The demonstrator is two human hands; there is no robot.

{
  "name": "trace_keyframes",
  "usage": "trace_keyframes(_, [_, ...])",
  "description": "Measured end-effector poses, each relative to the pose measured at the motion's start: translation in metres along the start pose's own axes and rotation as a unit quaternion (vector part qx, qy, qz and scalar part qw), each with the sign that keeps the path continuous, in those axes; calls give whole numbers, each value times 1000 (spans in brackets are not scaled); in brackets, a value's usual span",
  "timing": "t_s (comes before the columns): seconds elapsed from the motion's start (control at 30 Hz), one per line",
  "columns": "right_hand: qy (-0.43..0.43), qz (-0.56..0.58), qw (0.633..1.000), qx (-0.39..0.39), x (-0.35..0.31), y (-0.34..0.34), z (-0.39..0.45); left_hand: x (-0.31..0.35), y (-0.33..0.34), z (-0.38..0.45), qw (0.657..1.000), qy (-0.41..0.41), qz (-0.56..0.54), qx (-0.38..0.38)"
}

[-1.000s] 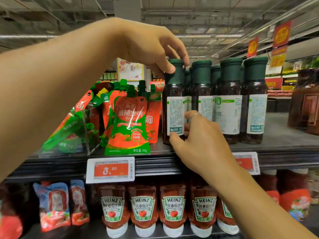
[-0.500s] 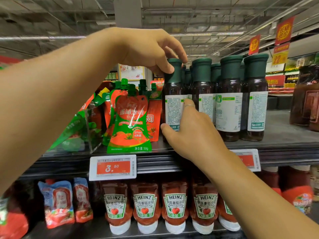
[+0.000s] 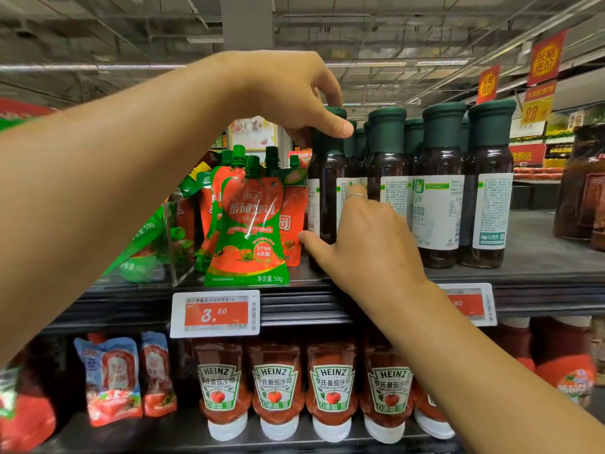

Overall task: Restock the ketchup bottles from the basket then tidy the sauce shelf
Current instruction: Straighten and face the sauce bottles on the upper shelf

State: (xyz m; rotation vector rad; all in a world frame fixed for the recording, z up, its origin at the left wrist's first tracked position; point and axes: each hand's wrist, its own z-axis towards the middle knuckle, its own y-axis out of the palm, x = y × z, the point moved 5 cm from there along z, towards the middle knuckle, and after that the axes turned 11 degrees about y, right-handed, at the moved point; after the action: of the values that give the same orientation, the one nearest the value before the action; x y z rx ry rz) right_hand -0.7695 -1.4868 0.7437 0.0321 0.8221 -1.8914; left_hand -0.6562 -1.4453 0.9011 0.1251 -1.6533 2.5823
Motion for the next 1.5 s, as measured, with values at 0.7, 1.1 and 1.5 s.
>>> trace_keyframes(0.7, [2,47,999,-7,4,-4,-7,7,0,-5,990,10,126,60])
trace_keyframes(1.1, [36,101,985,-138,15,8,4,5,0,-21,994,97,-55,13])
trace_keyframes(1.5, [47,89,992,-76,10,-1,3,10,-1,-25,997,60,-32,39])
